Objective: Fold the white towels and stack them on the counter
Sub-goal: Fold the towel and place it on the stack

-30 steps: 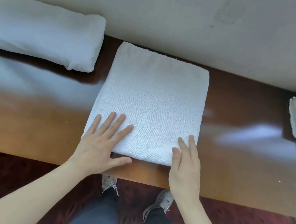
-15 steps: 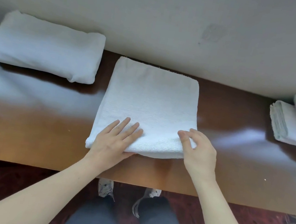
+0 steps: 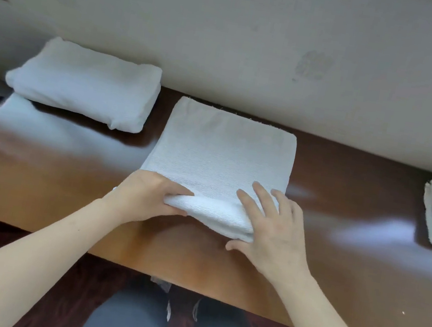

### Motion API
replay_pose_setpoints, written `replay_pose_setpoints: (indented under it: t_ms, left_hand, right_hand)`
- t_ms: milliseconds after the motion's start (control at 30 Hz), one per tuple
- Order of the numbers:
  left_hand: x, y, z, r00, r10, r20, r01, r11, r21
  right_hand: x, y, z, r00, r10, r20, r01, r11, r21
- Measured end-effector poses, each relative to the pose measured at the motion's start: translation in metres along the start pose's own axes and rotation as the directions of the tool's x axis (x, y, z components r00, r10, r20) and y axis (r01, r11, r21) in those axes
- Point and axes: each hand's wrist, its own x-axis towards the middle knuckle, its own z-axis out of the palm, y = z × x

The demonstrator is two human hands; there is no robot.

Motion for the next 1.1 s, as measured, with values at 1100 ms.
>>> replay_pose_setpoints:
  t_ms: [1100]
  left_hand:
    - [0.226,-0.033,-0.102,0.954,0.105,0.281,-0.122,0.992,0.044]
  right_hand:
    - [0.192,0.108,-0.068,0.914,0.1,0.392,-0.329,0.749,0.575]
